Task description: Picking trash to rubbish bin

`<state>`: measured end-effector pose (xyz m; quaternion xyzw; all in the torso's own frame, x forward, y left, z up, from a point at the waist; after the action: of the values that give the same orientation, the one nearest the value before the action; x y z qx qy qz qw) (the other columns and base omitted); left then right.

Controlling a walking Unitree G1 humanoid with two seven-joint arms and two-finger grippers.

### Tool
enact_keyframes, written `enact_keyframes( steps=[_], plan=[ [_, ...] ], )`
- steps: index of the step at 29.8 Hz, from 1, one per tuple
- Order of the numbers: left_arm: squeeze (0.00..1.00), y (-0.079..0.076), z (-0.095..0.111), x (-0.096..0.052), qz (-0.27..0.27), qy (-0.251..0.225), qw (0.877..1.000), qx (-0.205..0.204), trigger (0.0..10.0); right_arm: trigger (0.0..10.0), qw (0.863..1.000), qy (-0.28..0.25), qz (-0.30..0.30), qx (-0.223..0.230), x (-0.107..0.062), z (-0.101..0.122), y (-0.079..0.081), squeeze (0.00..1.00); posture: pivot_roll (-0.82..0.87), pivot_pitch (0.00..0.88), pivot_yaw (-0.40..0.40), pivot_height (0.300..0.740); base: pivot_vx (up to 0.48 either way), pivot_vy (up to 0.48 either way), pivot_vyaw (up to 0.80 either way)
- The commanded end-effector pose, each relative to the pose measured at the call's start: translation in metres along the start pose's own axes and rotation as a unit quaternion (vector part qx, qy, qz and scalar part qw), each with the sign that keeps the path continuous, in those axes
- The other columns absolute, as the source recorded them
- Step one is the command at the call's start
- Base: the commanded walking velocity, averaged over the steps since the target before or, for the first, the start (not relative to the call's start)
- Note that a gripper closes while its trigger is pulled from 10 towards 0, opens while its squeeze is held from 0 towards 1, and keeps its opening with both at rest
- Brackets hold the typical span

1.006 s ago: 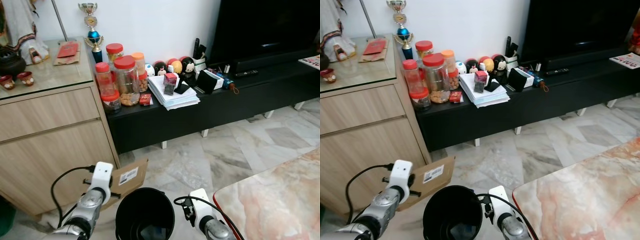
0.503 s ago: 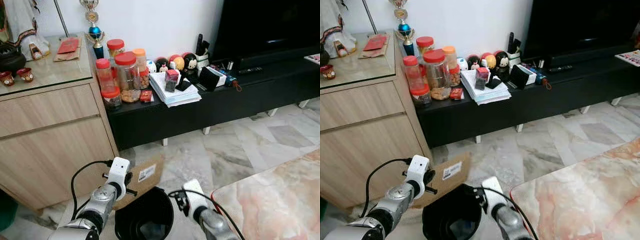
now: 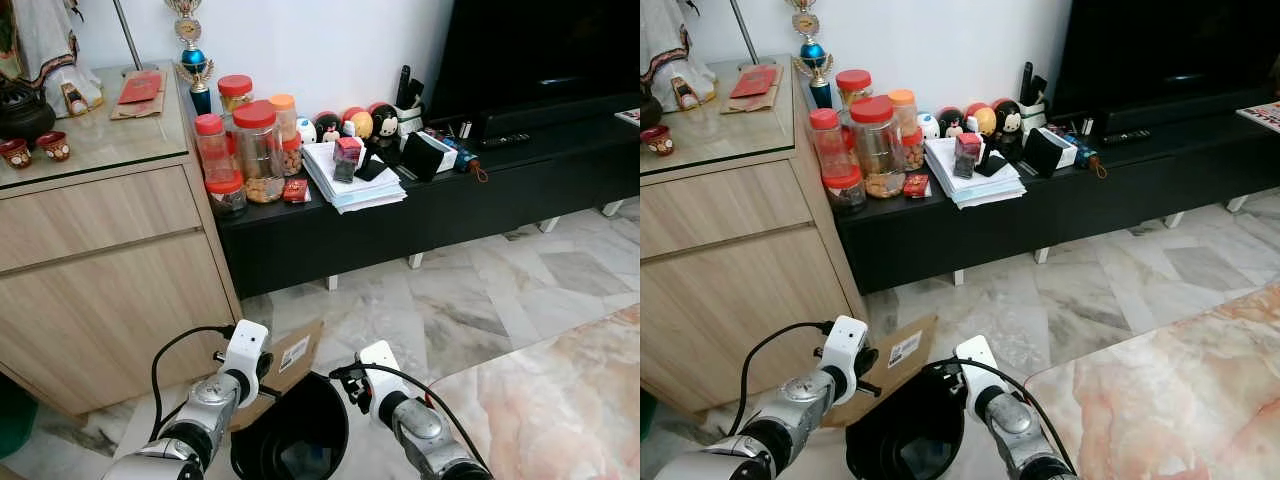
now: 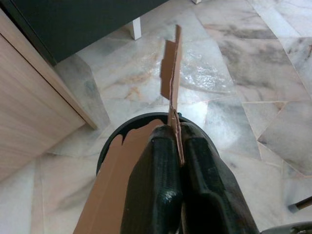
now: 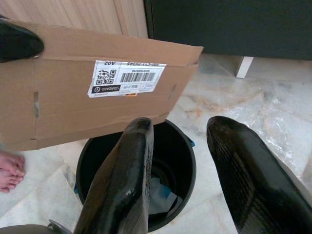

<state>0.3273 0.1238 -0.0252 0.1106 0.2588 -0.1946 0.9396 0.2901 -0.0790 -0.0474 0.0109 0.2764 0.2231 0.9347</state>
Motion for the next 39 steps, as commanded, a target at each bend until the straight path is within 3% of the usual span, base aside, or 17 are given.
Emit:
enact_keyframes(
  steps=[1,7,8,9,29,30,39],
  plan=[
    [0.00,-0.002,-0.004,0.000,-0.009,0.013,1.000,-0.002,10.0,10.0,1.000,-0.006,0.005,-0.002,0.001,0.003,0.001,0.00,0.19,0.000,0.009,0.740,0.000,0.000,0.00],
    [0.00,-0.004,-0.004,0.000,-0.015,0.013,1.000,-0.006,10.0,10.0,1.000,-0.005,0.004,-0.002,0.000,0.002,0.001,0.00,0.19,0.000,0.009,0.740,0.000,0.000,0.00],
    [0.15,-0.004,-0.004,0.000,-0.016,0.012,1.000,-0.006,10.0,10.0,1.000,-0.005,0.003,-0.002,0.000,0.002,0.001,0.00,0.19,0.000,0.009,0.740,0.000,0.000,0.00],
    [1.00,-0.005,-0.004,0.000,-0.017,0.011,1.000,-0.009,10.0,10.0,1.000,-0.006,0.003,-0.002,0.000,0.002,0.001,0.00,0.19,0.000,0.009,0.740,0.000,0.000,0.00],
    [1.00,-0.003,-0.002,0.000,-0.016,0.005,1.000,-0.005,10.0,10.0,1.000,-0.009,-0.007,-0.003,-0.001,0.003,-0.004,0.00,0.19,0.000,0.004,0.740,0.000,0.000,0.00],
    [0.00,-0.001,0.000,0.000,-0.011,0.002,1.000,0.001,10.0,10.0,1.000,-0.013,-0.006,-0.003,0.000,0.005,-0.004,0.00,0.19,0.000,0.004,0.740,0.000,0.000,0.00],
    [0.00,0.026,0.012,-0.004,0.067,-0.030,0.997,0.029,10.0,10.0,0.998,-0.055,0.018,-0.011,0.005,0.028,0.006,0.00,0.19,0.000,0.004,0.740,0.000,0.000,0.00]
  ],
)
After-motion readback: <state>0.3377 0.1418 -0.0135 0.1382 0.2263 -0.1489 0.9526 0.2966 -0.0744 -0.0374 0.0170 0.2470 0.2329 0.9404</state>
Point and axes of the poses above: a point about 5 cm out from each wrist's last joint towards the gripper, its own x axis pointing out of the wrist towards the gripper, its own z axis along the axis of the wrist's last joint, y = z × x, the point moved 4 cm from there along x, pointing out of the wrist towards the gripper, and after that the axes turned 8 degrees about x, right-handed, at the moved point
